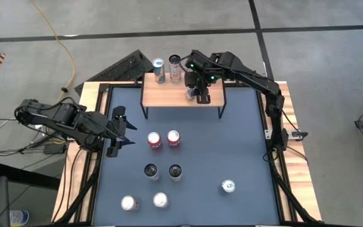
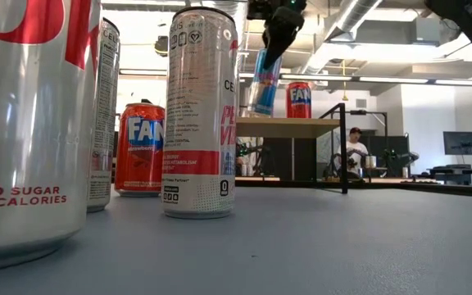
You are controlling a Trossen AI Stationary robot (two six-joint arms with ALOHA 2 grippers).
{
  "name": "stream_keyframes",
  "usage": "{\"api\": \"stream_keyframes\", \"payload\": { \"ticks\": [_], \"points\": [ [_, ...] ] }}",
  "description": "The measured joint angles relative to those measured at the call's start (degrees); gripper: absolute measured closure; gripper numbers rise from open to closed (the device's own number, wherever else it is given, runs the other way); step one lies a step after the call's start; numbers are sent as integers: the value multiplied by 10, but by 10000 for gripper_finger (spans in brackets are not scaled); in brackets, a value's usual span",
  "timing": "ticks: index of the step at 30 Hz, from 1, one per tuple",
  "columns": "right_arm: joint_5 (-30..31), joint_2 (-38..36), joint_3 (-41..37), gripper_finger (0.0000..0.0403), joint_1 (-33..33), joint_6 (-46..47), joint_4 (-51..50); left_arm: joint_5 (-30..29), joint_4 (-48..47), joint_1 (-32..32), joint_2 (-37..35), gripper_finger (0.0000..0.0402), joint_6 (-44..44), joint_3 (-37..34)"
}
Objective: Place canned beverage on shelf
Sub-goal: Put the top blue soda can on the shelf aligned with the other blue soda can
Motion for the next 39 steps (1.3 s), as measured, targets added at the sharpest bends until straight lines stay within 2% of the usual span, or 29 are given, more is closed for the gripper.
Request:
{"api": "stream_keyframes", "payload": {
  "ticks": [7, 23, 34, 39],
  "points": [
    [-26, 2, 0, 198, -10, 0, -12, 0, 0, 0, 0, 153, 0, 0],
    [-22, 7, 0, 196, -13, 0, -31, -2, 19, 0, 0, 153, 15, 0],
    [-20, 8, 0, 157, -12, 1, -24, -2, 19, 0, 0, 153, 16, 0],
    [-18, 8, 0, 153, -12, 1, -21, -2, 19, 0, 0, 153, 15, 0]
  ]
}}
